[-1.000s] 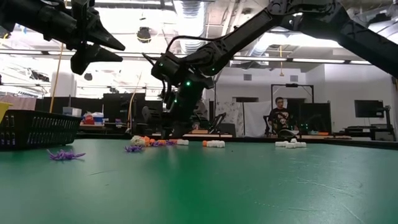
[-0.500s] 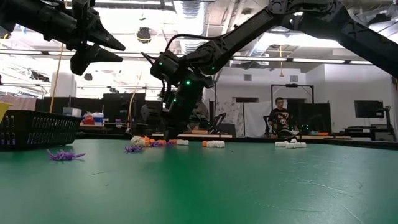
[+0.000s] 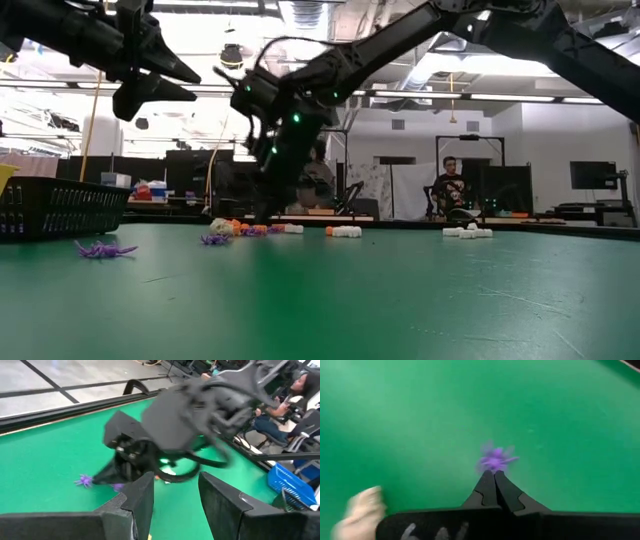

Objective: Sort Halloween decoration
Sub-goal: Put the purple spider toy into the top black basket, then adjust the toys on the table

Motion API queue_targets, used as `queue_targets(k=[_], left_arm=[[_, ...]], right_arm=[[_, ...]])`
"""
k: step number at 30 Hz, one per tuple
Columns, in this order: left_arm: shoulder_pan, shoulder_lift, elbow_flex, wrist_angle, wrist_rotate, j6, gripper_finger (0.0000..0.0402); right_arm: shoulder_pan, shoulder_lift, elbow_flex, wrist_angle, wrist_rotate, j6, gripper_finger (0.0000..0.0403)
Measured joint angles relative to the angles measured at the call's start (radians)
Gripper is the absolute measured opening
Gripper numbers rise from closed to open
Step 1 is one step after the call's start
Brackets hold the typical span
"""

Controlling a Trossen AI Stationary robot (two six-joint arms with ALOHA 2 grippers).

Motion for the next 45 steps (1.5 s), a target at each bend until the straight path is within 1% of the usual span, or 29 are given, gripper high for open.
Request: queue_targets(k=[5, 7, 11, 13, 14, 16, 18, 20, 22, 24, 26, 28, 31, 32, 34, 37, 41, 45], left_arm=[[0.000, 0.000, 0.000, -0.010, -0.022, -0.001, 0.0144], [0.000, 0.000, 0.000, -0.010, -0.022, -0.001, 0.0144], [0.000, -0.004, 0.000, -0.011, -0.031, 0.010, 0.0144], [0.000, -0.017, 0.000, -0.015, -0.051, 0.017, 0.0144], [0.000, -0.023, 0.000, -0.017, -0.069, 0.019, 0.0144], [0.004, -0.033, 0.000, -0.035, -0.102, 0.046, 0.0145], [0.021, -0.033, 0.001, -0.069, -0.111, 0.056, 0.0145], [0.049, -0.020, 0.011, -0.138, -0.094, 0.049, 0.0145], [0.091, 0.015, 0.027, -0.171, -0.088, 0.036, 0.0141], [0.139, 0.075, 0.047, -0.165, -0.082, 0.046, 0.0130], [0.200, 0.155, 0.069, -0.126, -0.043, 0.104, 0.0112], [0.267, 0.251, 0.091, -0.083, 0.028, 0.162, 0.0084], [0.357, 0.413, 0.108, -0.012, 0.115, 0.205, 0.0025], [0.383, 0.463, 0.111, 0.018, 0.134, 0.208, 0.0013], [0.421, 0.546, 0.112, 0.081, 0.153, 0.210, 0.0006], [0.438, 0.657, 0.089, 0.209, 0.147, 0.200, 0.0001], [0.417, 0.789, 0.081, 0.407, 0.171, 0.181, 0.0000], [0.367, 0.905, 0.080, 0.501, 0.125, 0.224, 0.0000]], right_arm=[[0.036, -0.001, 0.106, -0.112, 0.003, -0.051, 0.0002], [0.051, -0.003, 0.132, -0.125, 0.011, -0.066, 0.0001], [0.085, -0.003, 0.170, -0.131, 0.077, -0.137, 0.0002], [0.095, -0.004, 0.173, -0.134, 0.123, -0.163, 0.0013], [0.093, -0.005, 0.174, -0.156, 0.126, -0.157, 0.0023], [0.085, -0.004, 0.173, -0.234, 0.107, -0.136, 0.0049], [0.082, -0.012, 0.172, -0.352, 0.102, -0.148, 0.0071], [0.095, -0.038, 0.171, -0.489, 0.116, -0.182, 0.0082], [0.123, -0.098, 0.171, -0.635, 0.138, -0.190, 0.0083], [0.152, -0.150, 0.176, -0.761, 0.171, -0.193, 0.0081], [0.183, -0.194, 0.175, -0.859, 0.220, -0.193, 0.0078], [0.207, -0.230, 0.170, -0.909, 0.269, -0.191, 0.0075], [0.243, -0.320, 0.172, -0.971, 0.341, -0.147, 0.0071], [0.260, -0.359, 0.173, -1.002, 0.361, -0.119, 0.0069], [0.294, -0.415, 0.175, -1.054, 0.397, -0.042, 0.0065], [0.365, -0.473, 0.170, -1.105, 0.484, 0.093, 0.0058], [0.467, -0.558, 0.157, -1.106, 0.599, 0.178, 0.0049], [0.535, -0.593, 0.157, -1.096, 0.648, 0.206, 0.0038]])
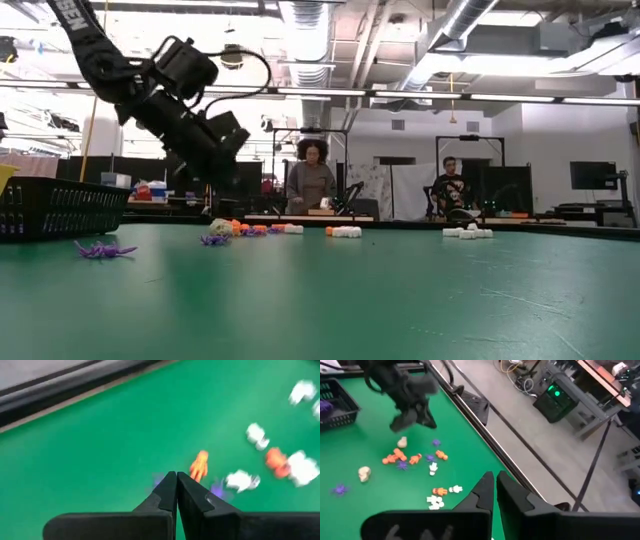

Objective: Sort Halloween decoration
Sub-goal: Adjust the toys on the table

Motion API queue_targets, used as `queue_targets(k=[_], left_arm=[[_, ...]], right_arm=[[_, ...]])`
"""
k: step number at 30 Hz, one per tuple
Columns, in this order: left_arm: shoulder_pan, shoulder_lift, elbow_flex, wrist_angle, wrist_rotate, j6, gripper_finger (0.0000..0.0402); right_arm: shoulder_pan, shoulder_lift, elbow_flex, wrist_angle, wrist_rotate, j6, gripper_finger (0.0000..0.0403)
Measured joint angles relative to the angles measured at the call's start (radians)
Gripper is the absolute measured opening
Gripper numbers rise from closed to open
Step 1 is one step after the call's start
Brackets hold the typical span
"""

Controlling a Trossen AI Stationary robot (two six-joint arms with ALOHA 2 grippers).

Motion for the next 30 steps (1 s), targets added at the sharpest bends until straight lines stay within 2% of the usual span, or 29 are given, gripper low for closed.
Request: queue_targets(k=[7, 15, 21, 30], left_arm=[[-0.068, 0.156, 0.000, 0.024, -0.214, 0.124, 0.0000], [-0.078, 0.299, 0.056, 0.071, -0.254, 0.170, 0.0000], [-0.099, 0.343, 0.112, 0.074, -0.159, 0.198, 0.0000], [-0.230, 0.344, 0.120, 0.116, 0.112, 0.226, 0.0000]], right_arm=[[0.059, -0.002, -0.002, -0.011, 0.037, 0.041, 0.0015], [0.073, 0.002, -0.002, -0.011, 0.037, 0.056, 0.0018], [0.075, 0.002, -0.002, -0.011, 0.032, 0.059, 0.0017], [0.087, 0.003, -0.002, -0.011, 0.031, 0.059, 0.0017]])
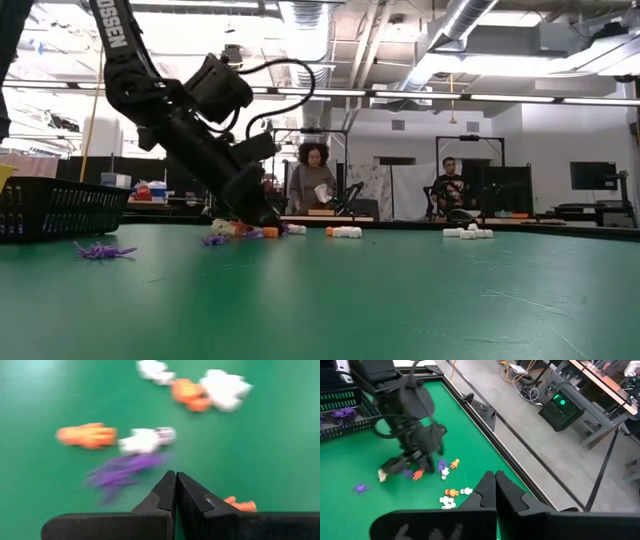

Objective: Sort Halloween decoration
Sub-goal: Adjust the toys on the table, then put the purple spider toy into the top black basket

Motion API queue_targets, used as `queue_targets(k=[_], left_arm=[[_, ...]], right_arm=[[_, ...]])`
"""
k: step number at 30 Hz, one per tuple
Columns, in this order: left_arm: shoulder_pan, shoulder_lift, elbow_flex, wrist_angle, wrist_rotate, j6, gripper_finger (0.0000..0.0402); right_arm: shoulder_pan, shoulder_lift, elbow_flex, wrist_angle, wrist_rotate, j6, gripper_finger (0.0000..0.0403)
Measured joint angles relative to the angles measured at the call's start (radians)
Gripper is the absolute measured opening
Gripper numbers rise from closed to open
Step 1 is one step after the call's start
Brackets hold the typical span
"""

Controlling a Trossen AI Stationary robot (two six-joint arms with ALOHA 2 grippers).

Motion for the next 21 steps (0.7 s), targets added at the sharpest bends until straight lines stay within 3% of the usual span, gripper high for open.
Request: queue_targets(k=[4, 8, 14, 17, 21], left_arm=[[-0.076, -0.031, -0.002, 0.001, 0.054, -0.032, 0.0000], [-0.140, -0.145, -0.002, -0.026, 0.087, -0.047, 0.0000], [-0.203, -0.441, -0.002, -0.262, -0.061, -0.055, 0.0000], [-0.216, -0.621, -0.002, -0.408, -0.135, -0.076, 0.0000], [-0.236, -0.840, -0.002, -0.569, -0.194, -0.097, 0.0001]], right_arm=[[0.000, 0.000, 0.000, 0.000, -0.011, 0.000, 0.0017], [0.000, 0.000, -0.057, 0.000, -0.019, 0.016, 0.0021], [-0.039, 0.002, -0.248, 0.058, -0.027, 0.090, 0.0048], [-0.090, 0.002, -0.370, 0.199, -0.034, 0.051, 0.0077], [-0.187, 0.002, -0.513, 0.559, -0.145, -0.190, 0.0127]])
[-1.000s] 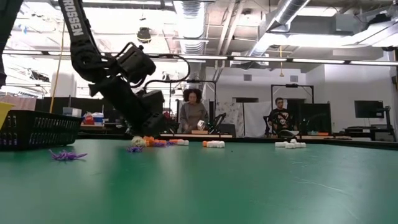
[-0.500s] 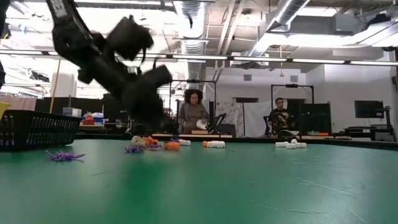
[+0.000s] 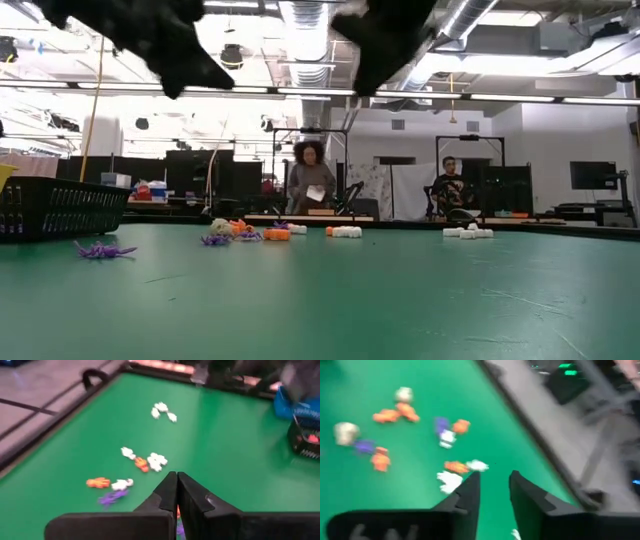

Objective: Sort Halloween decoration
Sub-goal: Put the purple spider toy into the top black basket

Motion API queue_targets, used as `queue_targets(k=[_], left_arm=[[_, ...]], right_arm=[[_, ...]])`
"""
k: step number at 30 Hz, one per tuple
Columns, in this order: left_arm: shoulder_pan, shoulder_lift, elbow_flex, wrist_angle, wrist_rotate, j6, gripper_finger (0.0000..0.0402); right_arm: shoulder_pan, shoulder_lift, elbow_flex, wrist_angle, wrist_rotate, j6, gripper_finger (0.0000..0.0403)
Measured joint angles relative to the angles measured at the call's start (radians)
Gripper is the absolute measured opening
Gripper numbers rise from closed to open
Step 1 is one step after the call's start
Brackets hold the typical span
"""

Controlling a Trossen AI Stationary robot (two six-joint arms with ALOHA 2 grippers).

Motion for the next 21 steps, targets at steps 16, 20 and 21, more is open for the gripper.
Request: queue_targets(k=[16, 20, 21], left_arm=[[-0.064, -0.444, 0.000, -0.258, -0.038, -0.092, 0.0122], [-0.064, -0.453, 0.000, -0.303, -0.037, -0.111, 0.0134], [-0.064, -0.454, 0.000, -0.311, -0.037, -0.112, 0.0135]], right_arm=[[-0.357, 0.130, -0.220, 0.933, -0.602, -0.691, 0.0225], [-0.357, 0.205, -0.220, 0.966, -0.639, -0.733, 0.0224], [-0.359, 0.218, -0.220, 0.963, -0.639, -0.744, 0.0224]])
